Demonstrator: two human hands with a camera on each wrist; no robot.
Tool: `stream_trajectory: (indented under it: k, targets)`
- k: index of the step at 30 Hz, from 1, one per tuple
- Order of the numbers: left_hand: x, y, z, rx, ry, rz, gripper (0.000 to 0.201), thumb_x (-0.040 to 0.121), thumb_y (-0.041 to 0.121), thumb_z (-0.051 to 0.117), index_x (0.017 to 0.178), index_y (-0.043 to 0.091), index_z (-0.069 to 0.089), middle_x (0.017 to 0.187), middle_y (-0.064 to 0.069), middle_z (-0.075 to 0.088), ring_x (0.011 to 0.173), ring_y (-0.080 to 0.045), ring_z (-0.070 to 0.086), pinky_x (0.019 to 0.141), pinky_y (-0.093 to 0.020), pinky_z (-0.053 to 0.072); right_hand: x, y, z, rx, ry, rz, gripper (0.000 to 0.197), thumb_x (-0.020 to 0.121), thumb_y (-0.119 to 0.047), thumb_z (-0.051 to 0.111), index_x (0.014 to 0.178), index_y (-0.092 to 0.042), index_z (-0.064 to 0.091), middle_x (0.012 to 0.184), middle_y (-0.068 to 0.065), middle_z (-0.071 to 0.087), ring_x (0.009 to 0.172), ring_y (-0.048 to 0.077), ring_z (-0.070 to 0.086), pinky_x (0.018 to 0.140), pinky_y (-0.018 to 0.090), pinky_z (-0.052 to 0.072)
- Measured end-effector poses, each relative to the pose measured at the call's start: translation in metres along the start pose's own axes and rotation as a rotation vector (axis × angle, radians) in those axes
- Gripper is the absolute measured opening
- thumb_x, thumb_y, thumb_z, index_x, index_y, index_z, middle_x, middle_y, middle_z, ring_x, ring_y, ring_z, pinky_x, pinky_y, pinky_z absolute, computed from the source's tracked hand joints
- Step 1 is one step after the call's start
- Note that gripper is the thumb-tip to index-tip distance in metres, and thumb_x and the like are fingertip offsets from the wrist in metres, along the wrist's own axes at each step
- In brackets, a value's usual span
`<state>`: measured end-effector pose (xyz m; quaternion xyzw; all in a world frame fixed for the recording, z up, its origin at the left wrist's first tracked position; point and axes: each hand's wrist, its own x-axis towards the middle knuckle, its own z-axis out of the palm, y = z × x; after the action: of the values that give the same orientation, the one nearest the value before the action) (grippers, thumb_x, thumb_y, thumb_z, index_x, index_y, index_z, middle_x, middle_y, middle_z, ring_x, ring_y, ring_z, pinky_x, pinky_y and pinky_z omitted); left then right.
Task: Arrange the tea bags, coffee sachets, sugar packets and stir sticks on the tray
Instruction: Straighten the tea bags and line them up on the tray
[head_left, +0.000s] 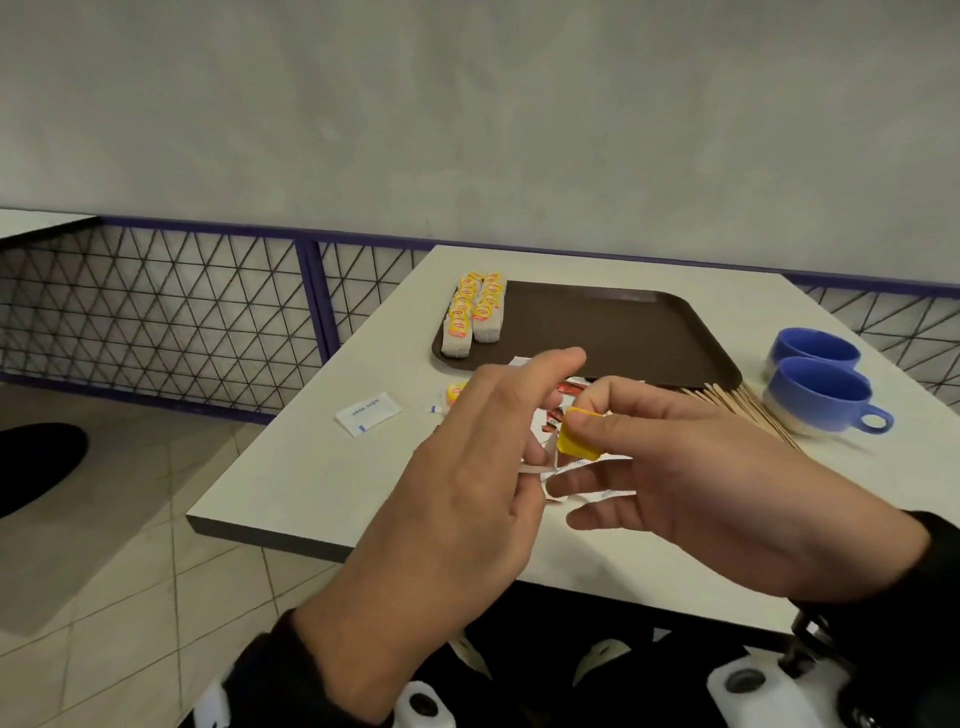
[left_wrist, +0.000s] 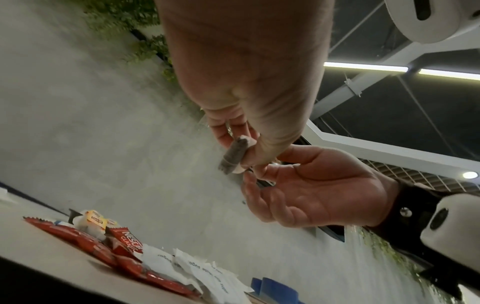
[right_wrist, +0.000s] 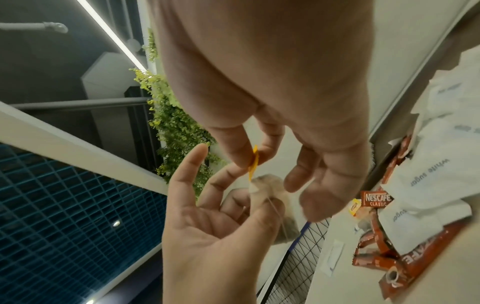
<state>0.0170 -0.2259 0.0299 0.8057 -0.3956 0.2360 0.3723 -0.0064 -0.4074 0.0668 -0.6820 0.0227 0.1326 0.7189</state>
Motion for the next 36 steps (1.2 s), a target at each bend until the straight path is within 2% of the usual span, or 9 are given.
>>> stream_trajectory:
  k: [6,11,14,16,19,25,29,33,36]
  targets:
    - [-0.004,0.003,0.001,0.099,-0.076,0.086,0.099,0.078,-0.011,0.068,0.152,0.035,0.022,0.127,0.009,0.043,0.094,-0.014,0.058,0.073,-0.03,0.055,0.004,0.002,-0.007,-0.058,0.038,0.062,0.043,0.093,-0.028,0.067,0.124,0.002,0.057,0.111,0.022,0.069,0.095,0.029,0.065,0.08,0.043,0.054]
    - [-0.006,0.001,0.002,0.198,-0.075,0.197,0.098,0.08,-0.01,0.064,0.152,0.037,0.017,0.133,0.002,0.043,0.094,-0.018,0.058,0.072,-0.036,0.056,0.002,0.005,-0.003,-0.095,0.054,0.059,0.034,0.097,-0.025,0.065,0.124,-0.004,0.063,0.122,0.025,0.067,0.084,0.027,0.068,0.072,0.042,0.056]
    - [-0.005,0.006,0.005,0.065,-0.169,0.118,0.033,0.099,0.034,0.055,0.128,0.049,0.048,0.119,0.022,0.057,0.101,-0.001,0.059,0.083,-0.027,0.055,0.0,0.006,0.002,-0.191,0.055,0.01,0.011,0.097,-0.015,0.06,0.096,-0.015,0.071,0.106,0.022,0.071,0.078,0.027,0.069,0.068,0.041,0.057]
    - [-0.006,0.011,0.005,0.072,-0.216,0.091,0.013,0.099,0.053,0.045,0.109,0.058,0.053,0.105,0.039,0.056,0.098,0.011,0.056,0.082,-0.018,0.051,0.001,0.008,0.004,-0.241,0.052,-0.002,0.01,0.099,-0.009,0.056,0.102,-0.005,0.064,0.104,0.024,0.073,0.081,0.033,0.071,0.069,0.042,0.059]
    - [-0.009,0.01,-0.001,0.319,-0.3,0.266,0.05,0.103,0.027,0.023,0.149,0.048,0.023,0.134,0.011,0.044,0.104,-0.013,0.049,0.078,-0.026,0.044,0.003,0.014,0.005,-0.263,0.075,-0.021,0.017,0.098,-0.002,0.059,0.112,0.007,0.056,0.102,0.029,0.072,0.087,0.042,0.074,0.071,0.039,0.063]
    - [-0.015,-0.001,0.006,0.31,-0.165,0.325,0.064,0.099,0.009,0.038,0.154,0.032,0.019,0.137,-0.003,0.042,0.107,-0.02,0.051,0.084,-0.03,0.049,0.005,0.017,0.003,-0.183,0.192,-0.07,0.017,0.087,0.016,0.06,0.095,0.001,0.057,0.082,0.028,0.07,0.065,0.031,0.069,0.057,0.029,0.057]
    - [-0.021,-0.01,0.003,-0.135,-0.068,0.033,0.087,0.074,0.006,0.075,0.149,0.023,0.034,0.141,0.003,0.045,0.13,-0.02,0.051,0.104,-0.035,0.046,0.006,0.015,-0.001,-0.153,0.197,-0.146,0.021,0.086,0.011,0.069,0.096,-0.004,0.058,0.074,0.016,0.07,0.056,0.027,0.067,0.055,0.032,0.054]
    - [-0.014,-0.013,0.003,-0.745,-0.087,-0.423,0.067,0.082,0.03,0.066,0.144,0.033,0.04,0.139,0.006,0.056,0.131,-0.018,0.053,0.101,-0.031,0.049,0.001,0.006,-0.004,-0.143,0.118,-0.241,0.024,0.084,0.01,0.072,0.102,-0.002,0.061,0.073,0.017,0.07,0.058,0.025,0.063,0.054,0.028,0.052]
    - [-0.001,-0.014,0.006,-1.101,-0.13,-0.715,0.046,0.09,0.025,0.059,0.135,0.016,0.056,0.13,-0.013,0.065,0.115,-0.034,0.066,0.093,-0.041,0.058,-0.002,0.001,-0.004,-0.146,0.099,-0.299,0.027,0.082,0.009,0.073,0.104,-0.002,0.062,0.076,0.02,0.07,0.054,0.021,0.062,0.051,0.022,0.05]
